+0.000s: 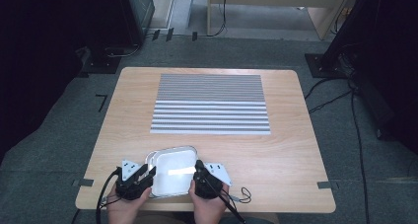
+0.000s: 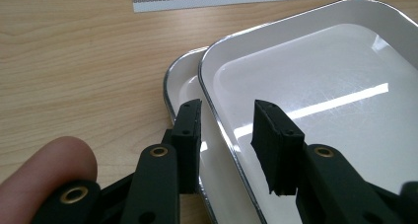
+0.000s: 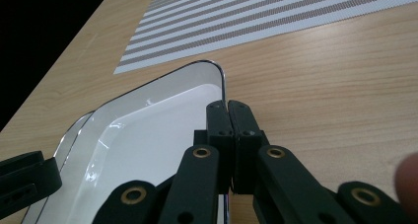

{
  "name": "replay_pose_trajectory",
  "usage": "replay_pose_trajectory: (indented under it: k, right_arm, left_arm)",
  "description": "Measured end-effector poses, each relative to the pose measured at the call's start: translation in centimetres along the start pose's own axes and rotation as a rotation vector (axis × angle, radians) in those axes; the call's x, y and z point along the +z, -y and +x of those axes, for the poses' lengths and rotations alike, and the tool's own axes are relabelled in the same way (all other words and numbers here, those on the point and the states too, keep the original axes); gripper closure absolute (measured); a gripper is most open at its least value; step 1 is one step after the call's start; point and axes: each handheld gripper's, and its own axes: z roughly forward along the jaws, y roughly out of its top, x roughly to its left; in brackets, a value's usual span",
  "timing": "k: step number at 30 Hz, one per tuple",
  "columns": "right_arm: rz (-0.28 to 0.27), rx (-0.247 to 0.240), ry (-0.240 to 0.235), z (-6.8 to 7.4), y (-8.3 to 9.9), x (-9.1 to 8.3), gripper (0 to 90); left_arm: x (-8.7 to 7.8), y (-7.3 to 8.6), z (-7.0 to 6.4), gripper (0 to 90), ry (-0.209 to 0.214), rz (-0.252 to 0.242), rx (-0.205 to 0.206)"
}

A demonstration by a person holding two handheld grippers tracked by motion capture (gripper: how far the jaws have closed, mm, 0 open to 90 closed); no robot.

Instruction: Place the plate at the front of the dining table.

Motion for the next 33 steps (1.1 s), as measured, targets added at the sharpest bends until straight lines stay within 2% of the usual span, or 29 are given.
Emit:
replay_pose_trajectory:
  k: [3, 4, 7, 9, 13, 16, 17, 21, 26, 29, 33]
  right_arm:
    - [-0.002, -0.007, -0.009, -0.2, 0.2, 0.0, 89.6]
    - [-0.004, -0.023, -0.011, -0.2, 0.2, 0.0, 88.9]
    - [-0.005, -0.057, -0.020, -0.1, 0.2, 0.1, 81.2]
    - [0.013, -0.078, -0.024, -0.2, 0.2, 0.3, 79.1]
    - [0.052, -0.088, -0.015, -0.3, 0.5, 0.9, 79.3]
    - [0.050, -0.093, -0.001, 0.0, 0.5, 1.0, 85.7]
    - [0.042, -0.089, 0.020, 0.1, 0.5, 0.9, 87.8]
    - [0.007, -0.065, 0.051, 0.2, 0.7, 0.9, 89.7]
    - [-0.010, -0.003, 0.035, -0.3, 0.9, 0.8, 89.9]
    - [-0.019, 0.035, 0.027, -0.5, 1.0, 0.8, 89.8]
    - [-0.034, 0.059, 0.032, -0.6, 1.2, 0.7, 89.8]
  left_arm:
    - [0.3, 0.1, -0.1, 63.8, 0.006, 0.021, 0.006]
    - [0.5, 0.2, -0.1, 63.7, 0.009, 0.030, 0.006]
    - [0.8, 0.4, -0.3, 64.0, 0.017, 0.050, 0.011]
    - [1.0, 0.5, -0.4, 64.2, 0.015, 0.059, 0.017]
    - [1.0, 0.4, -0.2, 64.6, 0.024, 0.058, 0.005]
    - [1.1, 0.5, -0.2, 64.4, 0.028, 0.054, -0.004]
    - [1.1, 0.5, -0.2, 64.3, 0.030, 0.054, -0.006]
    - [1.1, 0.5, -0.1, 61.5, 0.046, 0.047, -0.030]
    - [1.0, 0.5, 0.0, 59.5, 0.046, 0.018, -0.070]
    - [0.9, 0.5, 0.2, 60.3, 0.061, 0.005, -0.105]
    - [0.7, 0.6, 0.3, 61.8, 0.093, -0.004, -0.149]
